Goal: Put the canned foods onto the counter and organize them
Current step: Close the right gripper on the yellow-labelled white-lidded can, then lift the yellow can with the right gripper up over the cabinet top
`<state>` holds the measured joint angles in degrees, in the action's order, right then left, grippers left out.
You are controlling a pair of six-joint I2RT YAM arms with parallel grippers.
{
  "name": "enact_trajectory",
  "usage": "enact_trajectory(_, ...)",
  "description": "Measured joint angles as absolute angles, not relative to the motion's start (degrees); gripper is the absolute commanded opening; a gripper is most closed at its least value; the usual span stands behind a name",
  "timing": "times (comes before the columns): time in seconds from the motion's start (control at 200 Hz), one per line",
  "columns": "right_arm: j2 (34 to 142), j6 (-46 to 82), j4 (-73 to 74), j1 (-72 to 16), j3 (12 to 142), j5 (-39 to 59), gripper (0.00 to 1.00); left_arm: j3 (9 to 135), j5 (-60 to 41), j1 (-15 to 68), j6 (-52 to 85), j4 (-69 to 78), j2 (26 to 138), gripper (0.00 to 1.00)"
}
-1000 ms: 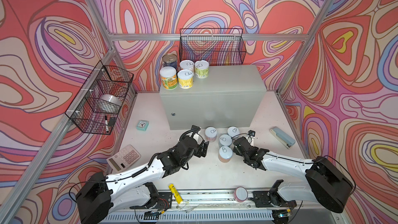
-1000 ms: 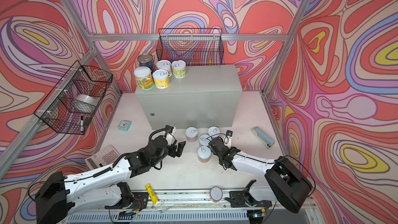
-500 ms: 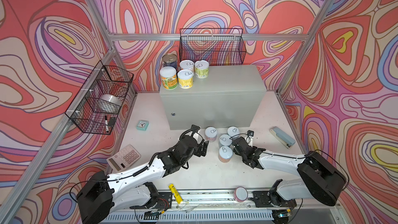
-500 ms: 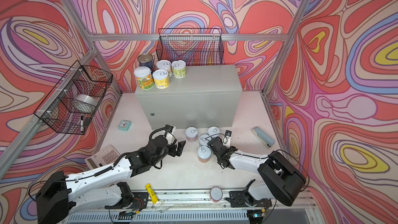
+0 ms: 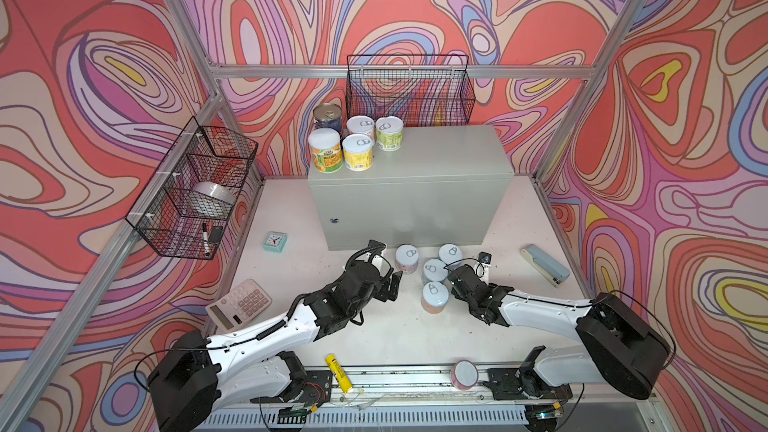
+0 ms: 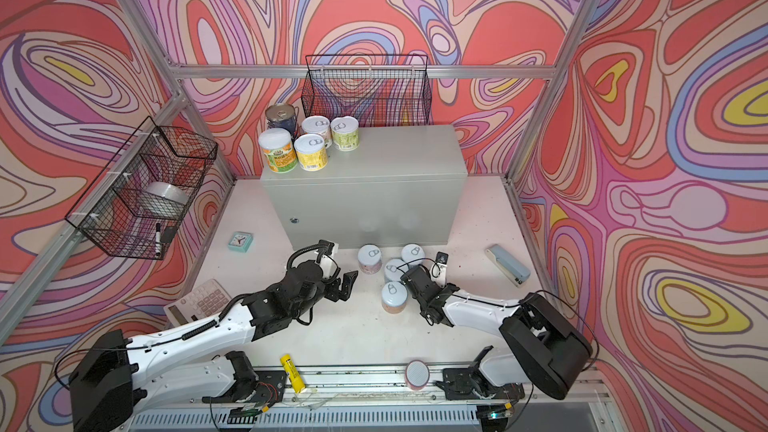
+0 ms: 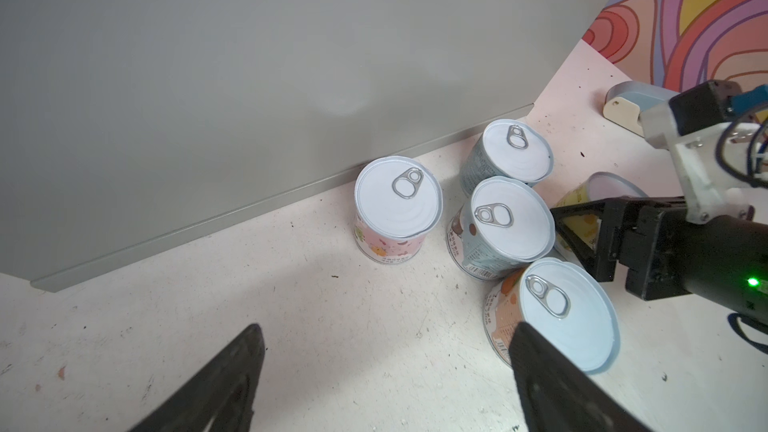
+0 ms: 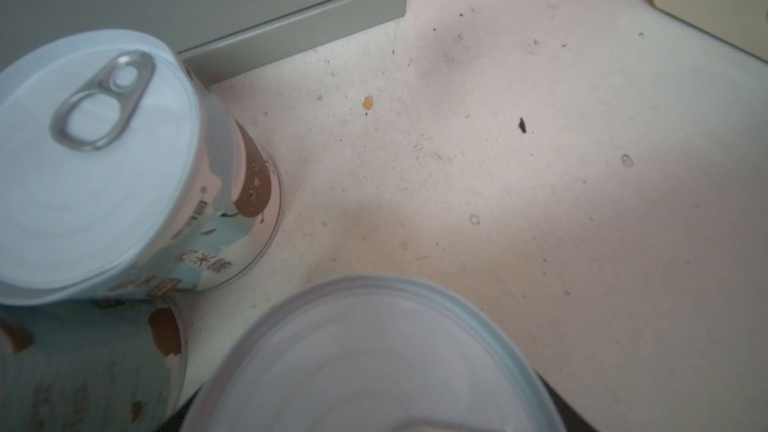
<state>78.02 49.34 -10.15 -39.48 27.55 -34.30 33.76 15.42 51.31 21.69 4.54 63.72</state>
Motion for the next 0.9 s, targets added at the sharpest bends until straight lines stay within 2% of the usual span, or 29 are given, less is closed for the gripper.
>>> enact_trajectory(0.125, 74.56, 49.82, -14.87, -39.48, 28.05, -34.13, 0.00, 33.76, 15.03, 51.31, 21.69, 4.49, 63.83, 0.94)
enact_trajectory(0.255, 66.17, 49.60, -22.04, -39.48, 30.24, -34.09, 0.00, 33.76, 15.03, 51.31, 21.67, 4.38, 63.59, 0.93)
enact_trajectory(0.451, 55.22, 47.44, -33.58, -39.46, 39.72, -34.20, 0.00, 34.76, 14.98, 51.27, 21.61, 3.88, 63.16, 0.93)
enact_trajectory(0.641, 52.64, 43.42, -42.96, -39.46, 51.83, -34.87, 0.00, 35.83, 14.61, 50.87, 21.39, 3.07, 63.05, 0.93)
enact_trajectory(0.896, 54.68, 35.51, -52.21, -39.46, 70.17, -35.18, 0.00, 36.67, 14.15, 50.61, 21.23, 0.58, 61.12, 0.93)
